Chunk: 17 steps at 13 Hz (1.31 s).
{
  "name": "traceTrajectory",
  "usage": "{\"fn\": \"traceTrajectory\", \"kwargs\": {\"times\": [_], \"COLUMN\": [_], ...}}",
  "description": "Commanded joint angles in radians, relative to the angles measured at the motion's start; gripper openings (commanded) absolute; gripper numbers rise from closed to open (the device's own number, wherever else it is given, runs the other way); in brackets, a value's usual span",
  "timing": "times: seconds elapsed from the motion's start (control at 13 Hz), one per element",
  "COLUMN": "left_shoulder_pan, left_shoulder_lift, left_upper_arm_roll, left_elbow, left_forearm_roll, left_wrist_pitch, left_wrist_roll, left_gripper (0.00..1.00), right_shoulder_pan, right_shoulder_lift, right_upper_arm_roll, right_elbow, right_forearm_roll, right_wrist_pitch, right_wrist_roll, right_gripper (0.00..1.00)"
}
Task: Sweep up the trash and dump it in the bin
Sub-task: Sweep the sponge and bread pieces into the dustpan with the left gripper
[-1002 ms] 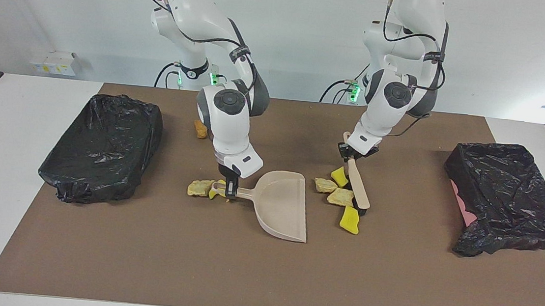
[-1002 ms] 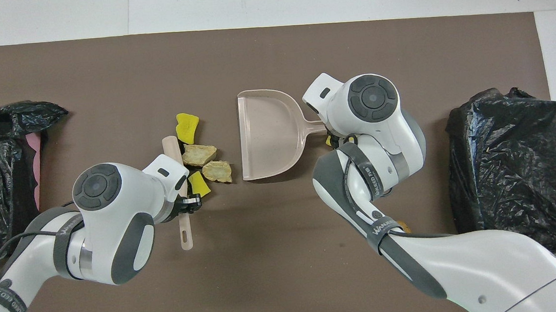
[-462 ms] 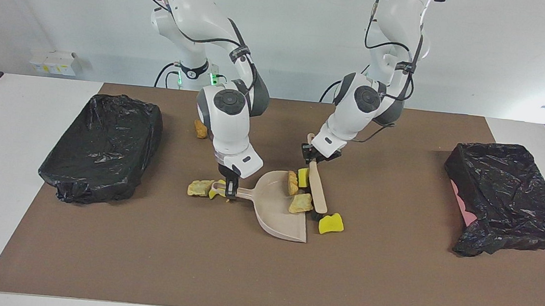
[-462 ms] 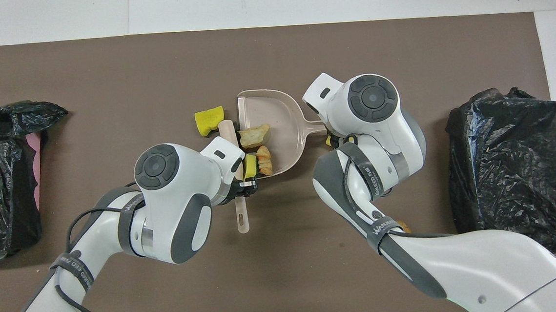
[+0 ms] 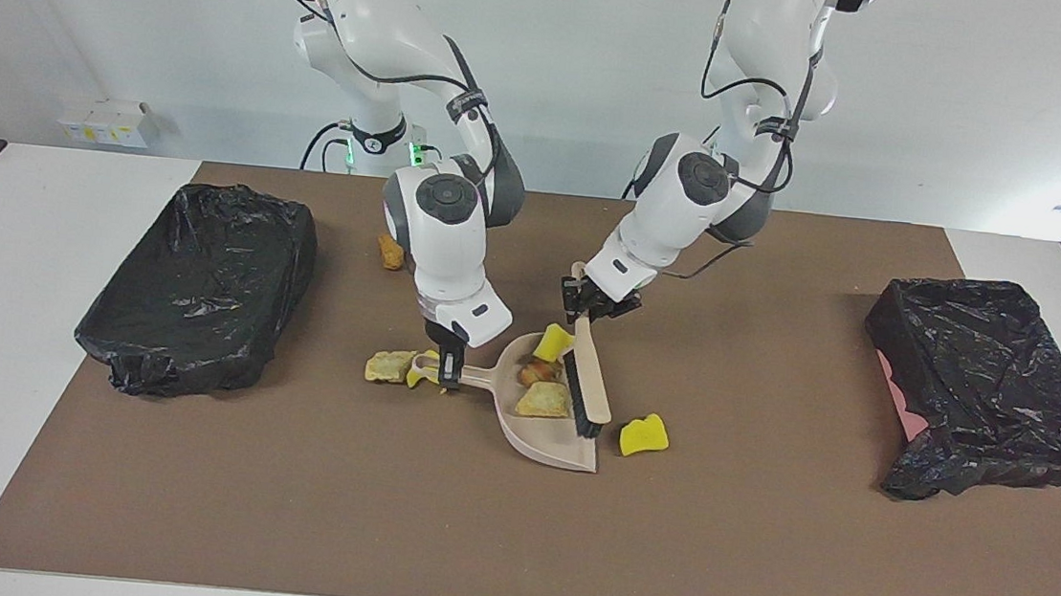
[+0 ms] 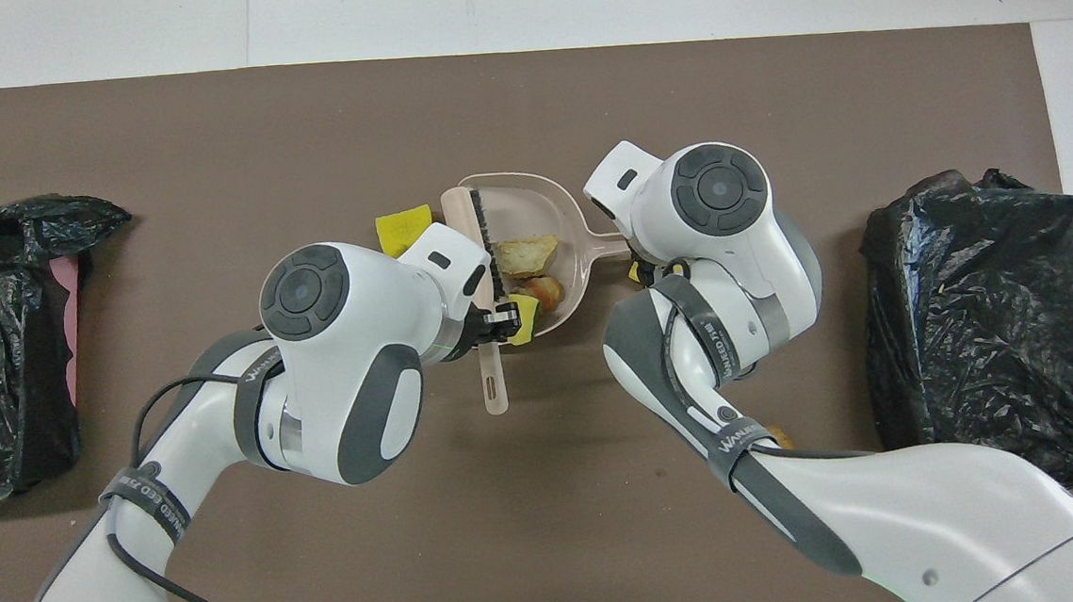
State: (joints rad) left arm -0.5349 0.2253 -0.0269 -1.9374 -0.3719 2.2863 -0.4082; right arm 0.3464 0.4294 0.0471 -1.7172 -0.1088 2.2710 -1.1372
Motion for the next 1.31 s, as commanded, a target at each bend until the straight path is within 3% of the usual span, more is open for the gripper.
{"fn": "traceTrajectory", "kwargs": {"times": [0.0, 0.23, 0.62, 1.0, 1.23], "left_shoulder_pan": [0.064, 0.157, 0.225, 0.135, 0.009], "left_shoulder_lift": [0.0, 0.008, 0.009, 0.043, 0.039], "left_upper_arm_roll": [0.001, 0.001, 0.001, -0.008, -0.008], "left_elbow": [0.021, 0.047, -0.014, -0.026, -0.025], "left_forearm_roll": [0.037, 0.14, 0.145, 0.143, 0.136], "left_wrist_pitch": [-0.066, -0.155, -0.151, -0.142, -0.1], "left_wrist_roll": [0.002, 0.012, 0.107, 0.127, 0.126], "left_gripper": [0.0, 0.0, 0.0, 0.0, 0.0], "right_shoulder_pan": [-0.009, -0.009, -0.009, -0.009, -0.009], "right_shoulder_lift": [0.003, 0.003, 0.003, 0.003, 0.003], "right_upper_arm_roll": [0.01, 0.011, 0.011, 0.011, 0.011], "right_elbow": [0.013, 0.013, 0.011, 0.011, 0.011], "right_forearm_roll": [-0.025, -0.025, -0.023, -0.023, -0.023], "right_wrist_pitch": [-0.019, -0.019, -0.019, -0.019, -0.019], "right_wrist_roll": [-0.016, -0.016, -0.015, -0.015, -0.015], "right_gripper": [0.0, 0.0, 0.0, 0.0, 0.0]}}
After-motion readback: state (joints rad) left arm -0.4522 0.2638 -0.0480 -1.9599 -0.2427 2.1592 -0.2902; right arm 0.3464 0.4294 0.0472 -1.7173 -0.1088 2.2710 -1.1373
